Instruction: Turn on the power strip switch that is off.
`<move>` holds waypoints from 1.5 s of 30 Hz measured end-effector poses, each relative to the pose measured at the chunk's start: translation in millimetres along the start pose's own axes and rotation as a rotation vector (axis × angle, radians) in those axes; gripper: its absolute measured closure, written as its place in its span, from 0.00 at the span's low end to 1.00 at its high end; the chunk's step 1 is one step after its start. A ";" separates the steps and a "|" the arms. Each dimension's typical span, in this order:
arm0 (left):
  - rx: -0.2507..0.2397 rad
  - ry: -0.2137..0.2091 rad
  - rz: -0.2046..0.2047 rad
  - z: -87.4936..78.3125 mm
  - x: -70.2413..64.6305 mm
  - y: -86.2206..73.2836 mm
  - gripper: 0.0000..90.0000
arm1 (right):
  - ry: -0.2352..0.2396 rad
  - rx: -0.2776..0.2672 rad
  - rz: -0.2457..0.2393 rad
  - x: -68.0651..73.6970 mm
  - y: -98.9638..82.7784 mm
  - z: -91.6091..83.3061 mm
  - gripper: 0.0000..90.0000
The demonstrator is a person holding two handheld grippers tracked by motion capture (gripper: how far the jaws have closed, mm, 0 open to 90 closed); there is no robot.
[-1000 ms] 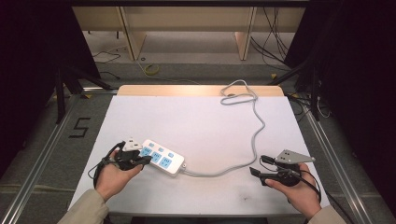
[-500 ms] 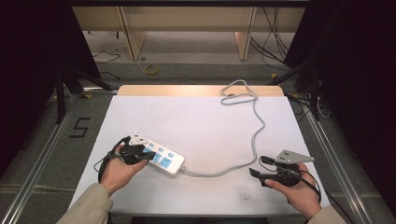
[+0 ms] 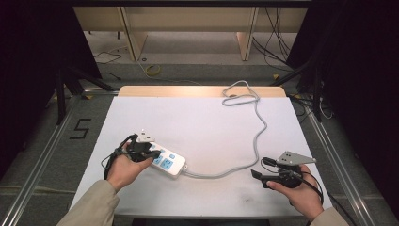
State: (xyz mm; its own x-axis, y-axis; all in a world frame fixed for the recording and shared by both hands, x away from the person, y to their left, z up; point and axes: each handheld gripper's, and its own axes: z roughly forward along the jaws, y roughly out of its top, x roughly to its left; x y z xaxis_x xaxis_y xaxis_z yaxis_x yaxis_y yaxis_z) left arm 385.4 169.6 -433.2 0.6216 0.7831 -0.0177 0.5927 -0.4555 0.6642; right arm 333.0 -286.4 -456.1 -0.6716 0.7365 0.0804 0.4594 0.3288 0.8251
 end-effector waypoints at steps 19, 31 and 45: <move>0.016 -0.008 0.031 9.0 -7.5 13.5 1.00 | -0.002 0.009 -0.001 0.3 -0.3 0.8 0.33; 0.037 -0.024 0.044 15.9 -12.4 21.8 1.00 | 0.003 0.011 -0.002 0.7 -0.4 1.1 0.33; 0.057 -0.031 0.053 20.8 -14.6 26.8 1.00 | 0.003 0.012 0.000 1.0 -0.6 0.8 0.33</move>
State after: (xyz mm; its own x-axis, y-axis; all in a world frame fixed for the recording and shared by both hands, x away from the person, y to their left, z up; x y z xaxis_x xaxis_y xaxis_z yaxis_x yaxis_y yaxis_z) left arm 402.8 137.1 -430.7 0.6679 0.7442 -0.0074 0.5864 -0.5201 0.6210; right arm 332.5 -285.4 -457.0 -0.6729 0.7351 0.0823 0.4666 0.3354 0.8184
